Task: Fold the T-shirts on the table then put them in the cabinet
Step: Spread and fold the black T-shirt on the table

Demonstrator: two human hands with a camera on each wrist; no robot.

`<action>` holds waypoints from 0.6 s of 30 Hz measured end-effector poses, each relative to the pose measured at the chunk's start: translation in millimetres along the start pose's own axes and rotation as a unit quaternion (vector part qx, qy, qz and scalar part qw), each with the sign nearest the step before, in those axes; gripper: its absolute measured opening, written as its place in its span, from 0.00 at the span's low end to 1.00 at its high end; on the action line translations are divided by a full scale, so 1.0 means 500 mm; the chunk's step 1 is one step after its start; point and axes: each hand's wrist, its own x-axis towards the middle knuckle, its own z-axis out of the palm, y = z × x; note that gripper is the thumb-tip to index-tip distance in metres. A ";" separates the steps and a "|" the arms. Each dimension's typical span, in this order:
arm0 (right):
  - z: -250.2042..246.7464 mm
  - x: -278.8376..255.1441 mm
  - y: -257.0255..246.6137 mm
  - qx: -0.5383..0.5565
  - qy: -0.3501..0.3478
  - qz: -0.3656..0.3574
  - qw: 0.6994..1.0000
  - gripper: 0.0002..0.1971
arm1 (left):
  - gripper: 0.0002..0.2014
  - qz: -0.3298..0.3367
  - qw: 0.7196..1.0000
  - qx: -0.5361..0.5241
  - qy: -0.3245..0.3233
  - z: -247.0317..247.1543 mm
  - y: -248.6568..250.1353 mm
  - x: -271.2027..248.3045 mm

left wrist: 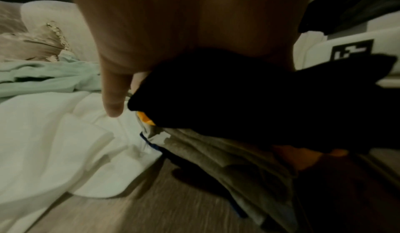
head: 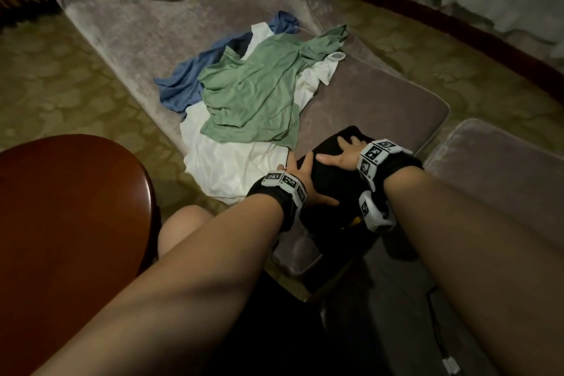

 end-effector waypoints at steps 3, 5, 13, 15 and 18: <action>0.031 0.007 0.014 0.034 0.000 -0.011 0.999 0.53 | 0.63 -0.003 1.000 0.001 0.017 0.025 -0.001 0.007; 0.048 0.011 0.017 0.039 0.009 -0.018 0.999 0.53 | 0.64 0.001 0.999 -0.007 0.031 0.037 -0.007 0.015; 0.058 0.006 0.012 0.043 0.029 -0.009 0.999 0.52 | 0.65 -0.001 0.999 -0.036 0.018 0.025 -0.010 0.006; 0.043 -0.001 0.009 0.053 0.028 -0.002 0.998 0.51 | 0.67 -0.002 0.998 -0.059 0.008 0.006 -0.015 0.004; 0.015 -0.009 -0.009 0.068 0.045 0.021 0.997 0.51 | 0.66 0.001 0.994 -0.108 0.026 -0.033 -0.035 0.000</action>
